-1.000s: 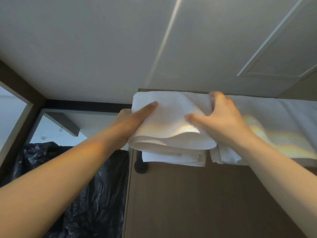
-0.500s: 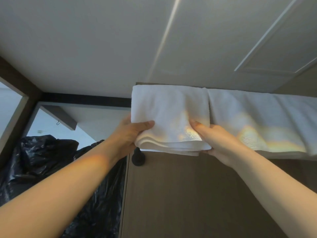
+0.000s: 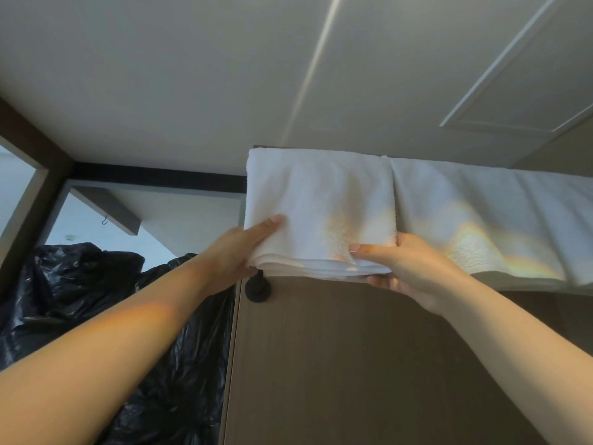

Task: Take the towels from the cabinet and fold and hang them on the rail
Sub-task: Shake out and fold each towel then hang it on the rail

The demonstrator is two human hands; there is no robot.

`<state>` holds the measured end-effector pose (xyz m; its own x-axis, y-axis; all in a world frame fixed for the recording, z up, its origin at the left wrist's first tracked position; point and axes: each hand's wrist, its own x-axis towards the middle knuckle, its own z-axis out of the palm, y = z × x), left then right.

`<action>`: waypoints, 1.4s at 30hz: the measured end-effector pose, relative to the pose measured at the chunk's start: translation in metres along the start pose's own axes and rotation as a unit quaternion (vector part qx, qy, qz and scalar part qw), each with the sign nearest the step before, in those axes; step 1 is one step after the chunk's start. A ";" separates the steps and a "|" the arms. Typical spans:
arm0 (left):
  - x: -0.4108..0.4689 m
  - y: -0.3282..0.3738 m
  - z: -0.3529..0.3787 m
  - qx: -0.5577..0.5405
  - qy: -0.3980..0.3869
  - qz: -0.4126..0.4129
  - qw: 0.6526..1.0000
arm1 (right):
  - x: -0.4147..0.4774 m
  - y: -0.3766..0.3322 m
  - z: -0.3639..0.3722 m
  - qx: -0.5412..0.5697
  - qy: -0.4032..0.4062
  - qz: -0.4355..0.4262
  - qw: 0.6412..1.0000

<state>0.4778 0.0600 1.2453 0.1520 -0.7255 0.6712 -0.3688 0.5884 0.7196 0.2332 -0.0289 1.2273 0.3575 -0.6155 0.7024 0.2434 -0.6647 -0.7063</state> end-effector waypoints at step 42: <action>-0.013 0.010 0.004 0.130 0.133 0.036 0.982 | -0.004 0.043 0.013 0.049 0.078 -0.043 0.995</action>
<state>0.4688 0.0738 1.2435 0.3386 -0.5457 0.7665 -0.6042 0.4984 0.6217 0.2534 -0.0490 1.1930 0.1882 -0.6211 0.7608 0.3560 -0.6789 -0.6422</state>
